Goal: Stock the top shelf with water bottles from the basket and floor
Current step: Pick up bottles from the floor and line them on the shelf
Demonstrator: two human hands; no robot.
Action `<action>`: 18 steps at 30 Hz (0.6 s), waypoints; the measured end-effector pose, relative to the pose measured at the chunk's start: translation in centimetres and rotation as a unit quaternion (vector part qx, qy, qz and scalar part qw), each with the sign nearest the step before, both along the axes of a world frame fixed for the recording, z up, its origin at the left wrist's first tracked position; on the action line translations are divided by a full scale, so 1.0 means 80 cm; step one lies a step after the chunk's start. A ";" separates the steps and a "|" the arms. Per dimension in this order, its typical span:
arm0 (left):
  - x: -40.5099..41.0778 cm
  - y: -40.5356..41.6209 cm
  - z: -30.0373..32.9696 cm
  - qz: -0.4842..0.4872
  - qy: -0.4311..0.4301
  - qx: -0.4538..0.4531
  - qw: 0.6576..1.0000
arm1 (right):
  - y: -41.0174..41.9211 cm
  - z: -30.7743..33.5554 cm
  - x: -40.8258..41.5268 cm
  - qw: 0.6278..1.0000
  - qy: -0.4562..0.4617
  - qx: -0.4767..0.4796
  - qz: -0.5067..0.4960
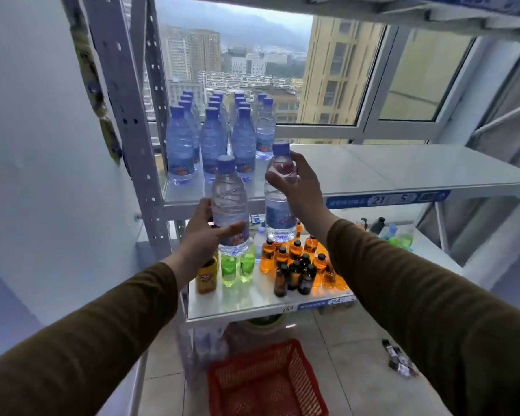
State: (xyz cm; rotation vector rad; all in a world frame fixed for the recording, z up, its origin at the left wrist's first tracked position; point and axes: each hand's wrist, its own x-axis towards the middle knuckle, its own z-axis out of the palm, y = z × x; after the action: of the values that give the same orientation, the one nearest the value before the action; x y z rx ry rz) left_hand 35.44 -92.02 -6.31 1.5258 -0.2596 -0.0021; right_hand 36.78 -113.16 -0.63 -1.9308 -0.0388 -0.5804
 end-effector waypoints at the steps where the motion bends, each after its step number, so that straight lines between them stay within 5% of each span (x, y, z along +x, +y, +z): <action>1: 0.009 -0.004 0.008 -0.007 -0.002 -0.001 1.000 | -0.004 0.009 0.010 1.000 -0.002 0.000 0.001; 18: 0.169 -0.144 0.053 0.044 -0.027 0.027 0.998 | -0.098 0.082 0.234 0.998 -0.017 -0.001 0.059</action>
State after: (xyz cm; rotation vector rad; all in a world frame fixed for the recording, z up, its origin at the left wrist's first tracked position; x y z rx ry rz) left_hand 48.94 -103.53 -2.11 1.5913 -0.2366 0.1029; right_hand 55.50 -121.01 5.93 -1.9068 -0.1743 -0.5328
